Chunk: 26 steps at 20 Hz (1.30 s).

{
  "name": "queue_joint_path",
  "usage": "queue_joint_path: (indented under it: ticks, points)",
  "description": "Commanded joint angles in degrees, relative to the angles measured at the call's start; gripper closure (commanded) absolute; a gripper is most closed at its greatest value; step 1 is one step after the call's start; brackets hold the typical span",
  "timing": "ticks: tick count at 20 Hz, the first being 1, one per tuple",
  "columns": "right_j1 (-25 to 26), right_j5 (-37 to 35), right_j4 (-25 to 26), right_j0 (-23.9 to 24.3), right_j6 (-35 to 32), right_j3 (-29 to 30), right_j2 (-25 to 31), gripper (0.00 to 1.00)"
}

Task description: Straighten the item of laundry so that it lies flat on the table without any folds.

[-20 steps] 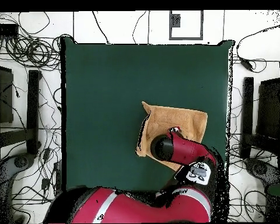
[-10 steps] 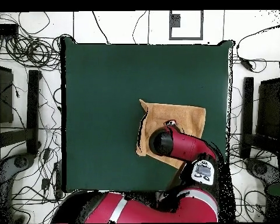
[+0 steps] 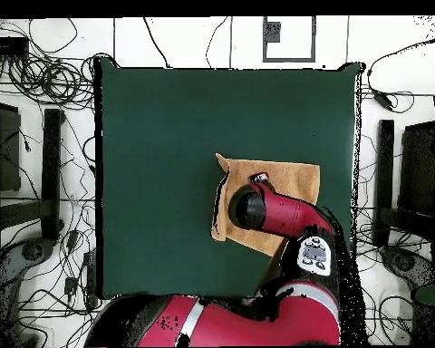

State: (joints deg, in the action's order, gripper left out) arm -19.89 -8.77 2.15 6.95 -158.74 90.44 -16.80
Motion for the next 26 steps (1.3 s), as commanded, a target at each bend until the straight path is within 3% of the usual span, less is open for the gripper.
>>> queue_joint_path:
  ticks: [1,10,26]
  points:
    - [2.5,-1.5,-4.7,-2.3,-5.3,-4.3,7.8,0.00]
    - [1.3,-3.8,-10.9,-7.9,-9.7,-2.3,4.9,0.00]
    - [0.6,-1.1,-14.7,-8.2,-7.4,-0.4,6.2,0.00]
